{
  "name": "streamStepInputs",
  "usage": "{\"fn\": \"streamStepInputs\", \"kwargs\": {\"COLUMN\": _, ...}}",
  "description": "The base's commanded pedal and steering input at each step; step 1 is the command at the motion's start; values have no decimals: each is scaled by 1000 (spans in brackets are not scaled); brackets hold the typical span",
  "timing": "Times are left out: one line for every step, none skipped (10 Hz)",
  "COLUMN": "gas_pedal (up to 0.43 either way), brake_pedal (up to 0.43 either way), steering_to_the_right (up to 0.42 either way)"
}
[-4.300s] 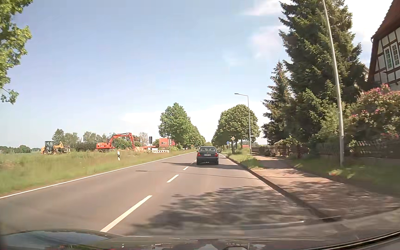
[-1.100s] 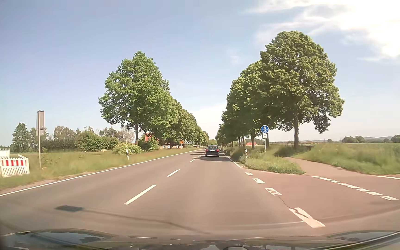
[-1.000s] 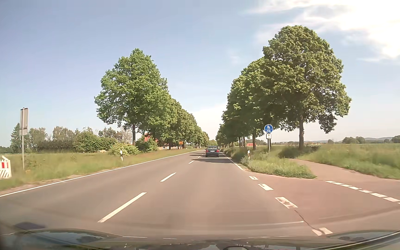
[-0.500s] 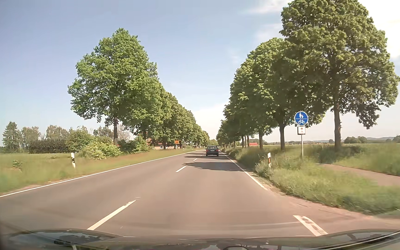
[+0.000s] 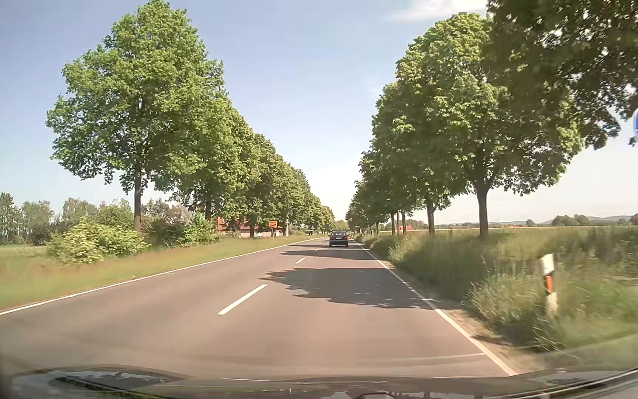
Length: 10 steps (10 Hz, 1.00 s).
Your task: Follow the waypoints while adhering to traffic rules and regulations
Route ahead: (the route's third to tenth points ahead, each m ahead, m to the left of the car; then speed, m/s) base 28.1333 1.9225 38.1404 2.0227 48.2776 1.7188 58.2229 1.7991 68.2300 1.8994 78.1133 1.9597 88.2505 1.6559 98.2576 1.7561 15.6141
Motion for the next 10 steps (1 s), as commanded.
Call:
{"fn": "streamStepInputs", "kwargs": {"gas_pedal": 197, "brake_pedal": 0, "steering_to_the_right": -3}}
{"fn": "streamStepInputs", "kwargs": {"gas_pedal": 209, "brake_pedal": 0, "steering_to_the_right": -2}}
{"fn": "streamStepInputs", "kwargs": {"gas_pedal": 209, "brake_pedal": 0, "steering_to_the_right": -2}}
{"fn": "streamStepInputs", "kwargs": {"gas_pedal": 220, "brake_pedal": 0, "steering_to_the_right": -3}}
{"fn": "streamStepInputs", "kwargs": {"gas_pedal": 228, "brake_pedal": 0, "steering_to_the_right": -2}}
{"fn": "streamStepInputs", "kwargs": {"gas_pedal": 240, "brake_pedal": 0, "steering_to_the_right": -2}}
{"fn": "streamStepInputs", "kwargs": {"gas_pedal": 248, "brake_pedal": 0, "steering_to_the_right": -2}}
{"fn": "streamStepInputs", "kwargs": {"gas_pedal": 268, "brake_pedal": 0, "steering_to_the_right": -2}}
{"fn": "streamStepInputs", "kwargs": {"gas_pedal": 268, "brake_pedal": 0, "steering_to_the_right": -1}}
{"fn": "streamStepInputs", "kwargs": {"gas_pedal": 287, "brake_pedal": 0, "steering_to_the_right": -1}}
